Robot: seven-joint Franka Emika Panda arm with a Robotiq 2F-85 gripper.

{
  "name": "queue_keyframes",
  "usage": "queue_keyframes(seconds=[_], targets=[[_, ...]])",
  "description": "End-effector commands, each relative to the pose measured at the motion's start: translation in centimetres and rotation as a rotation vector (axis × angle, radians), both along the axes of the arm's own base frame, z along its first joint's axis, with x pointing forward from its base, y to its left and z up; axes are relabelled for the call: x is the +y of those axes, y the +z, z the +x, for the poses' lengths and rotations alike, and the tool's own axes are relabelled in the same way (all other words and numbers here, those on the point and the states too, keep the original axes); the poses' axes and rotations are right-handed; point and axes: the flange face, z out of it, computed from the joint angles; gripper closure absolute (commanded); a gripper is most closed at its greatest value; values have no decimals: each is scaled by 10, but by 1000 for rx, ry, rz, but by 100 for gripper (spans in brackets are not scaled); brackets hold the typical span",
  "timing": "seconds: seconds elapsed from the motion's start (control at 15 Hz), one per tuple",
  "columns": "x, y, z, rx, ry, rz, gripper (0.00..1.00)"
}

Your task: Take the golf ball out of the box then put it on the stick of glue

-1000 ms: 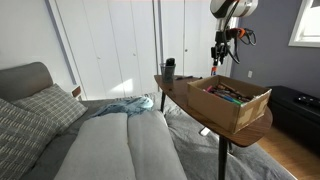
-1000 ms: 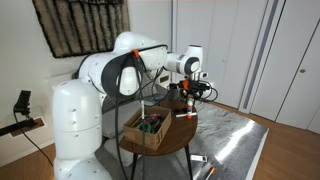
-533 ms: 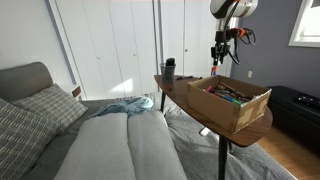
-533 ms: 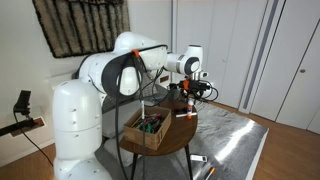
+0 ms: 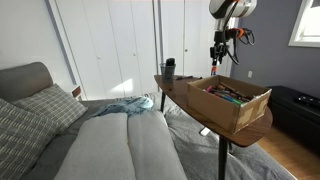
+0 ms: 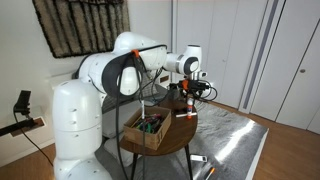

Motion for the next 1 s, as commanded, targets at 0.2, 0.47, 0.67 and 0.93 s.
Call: queue_keyframes(seconds=[0.2, 0.47, 0.67, 0.93], targets=[[2, 1, 5, -3, -3, -22, 78], [2, 0, 5, -1, -3, -23, 78], [1, -1, 5, 0, -5, -23, 78], [1, -1, 5, 1, -7, -21, 26]])
